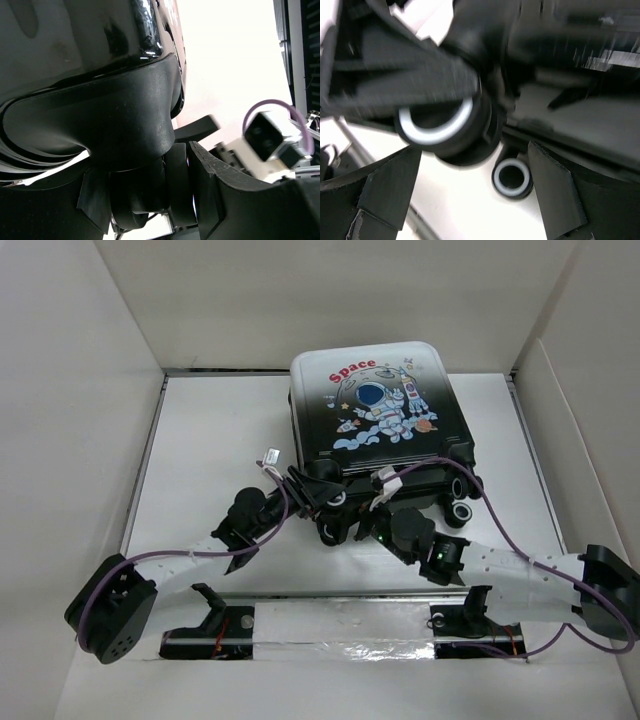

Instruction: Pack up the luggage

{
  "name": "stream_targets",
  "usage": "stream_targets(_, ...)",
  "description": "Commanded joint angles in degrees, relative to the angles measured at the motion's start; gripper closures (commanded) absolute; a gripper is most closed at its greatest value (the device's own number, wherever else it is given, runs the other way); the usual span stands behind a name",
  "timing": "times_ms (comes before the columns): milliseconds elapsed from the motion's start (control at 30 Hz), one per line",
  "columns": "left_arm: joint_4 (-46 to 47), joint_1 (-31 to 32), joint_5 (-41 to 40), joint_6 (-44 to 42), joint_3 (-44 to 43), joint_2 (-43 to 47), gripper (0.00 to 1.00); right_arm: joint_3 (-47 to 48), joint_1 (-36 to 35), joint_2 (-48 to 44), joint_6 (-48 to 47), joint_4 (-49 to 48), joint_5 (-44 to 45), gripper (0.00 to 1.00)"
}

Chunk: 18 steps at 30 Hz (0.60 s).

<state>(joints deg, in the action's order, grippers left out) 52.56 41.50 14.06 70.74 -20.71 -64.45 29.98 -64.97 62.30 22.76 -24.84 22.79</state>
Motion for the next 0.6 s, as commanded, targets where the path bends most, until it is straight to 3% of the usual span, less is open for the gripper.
stream_targets(0,15.3,-0.5,5.8,-0.7,-0.6,2.9,1.00,4.6,-0.4,0.8,-6.0,-1.4,3.8,0.07)
stream_targets(333,19.2,-0.5,9.4,2.2,1.0,-0.1,1.00,11.3,-0.4,9.1,-10.1,-5.6,2.7,0.07)
stream_targets(567,16.4,-1.0,10.1,1.9,2.1,1.7,1.00,11.9,-0.4,13.3,-11.3,-14.0,6.8,0.16)
